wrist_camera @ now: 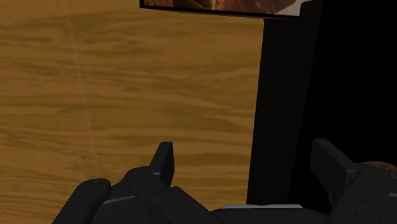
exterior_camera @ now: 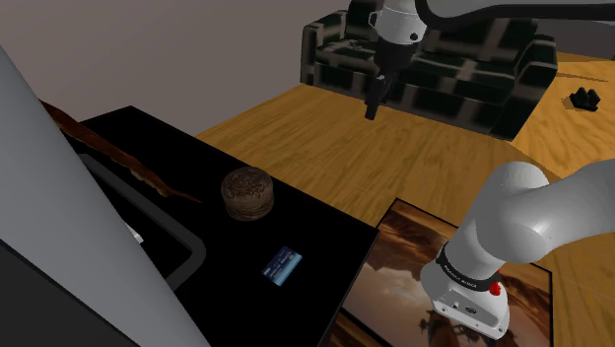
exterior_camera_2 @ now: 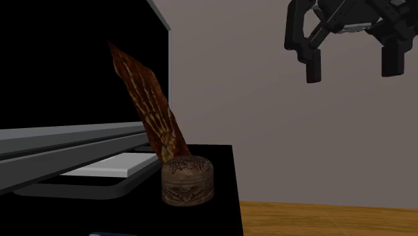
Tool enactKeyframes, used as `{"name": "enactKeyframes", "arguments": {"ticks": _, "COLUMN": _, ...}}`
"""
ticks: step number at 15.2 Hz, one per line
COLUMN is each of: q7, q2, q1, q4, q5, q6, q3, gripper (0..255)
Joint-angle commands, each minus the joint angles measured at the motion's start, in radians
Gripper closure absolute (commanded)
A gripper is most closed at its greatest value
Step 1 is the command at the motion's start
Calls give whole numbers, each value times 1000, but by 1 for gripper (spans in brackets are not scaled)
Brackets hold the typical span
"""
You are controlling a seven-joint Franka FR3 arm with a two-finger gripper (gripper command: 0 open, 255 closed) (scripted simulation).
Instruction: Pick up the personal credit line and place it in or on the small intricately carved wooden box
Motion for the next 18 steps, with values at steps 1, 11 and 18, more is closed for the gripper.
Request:
{"name": "enactKeyframes", "arguments": {"ticks": 1, "q7": 0, "q2": 0, "q1": 0, "q4": 0, "q5": 0, "q6": 0, "q3": 0, "gripper": 0}}
{"name": "enactKeyframes", "arguments": {"ticks": 11, "q7": -334, "q2": 107, "q1": 219, "q4": -165, "q5": 136, "q6": 362, "q3": -88, "gripper": 0}}
{"name": "enactKeyframes", "arguments": {"ticks": 18, "q7": -615, "q2": 213, "q1": 416, "q4": -229, "q5": 277, "q6": 576, "q3": -157, "gripper": 0}}
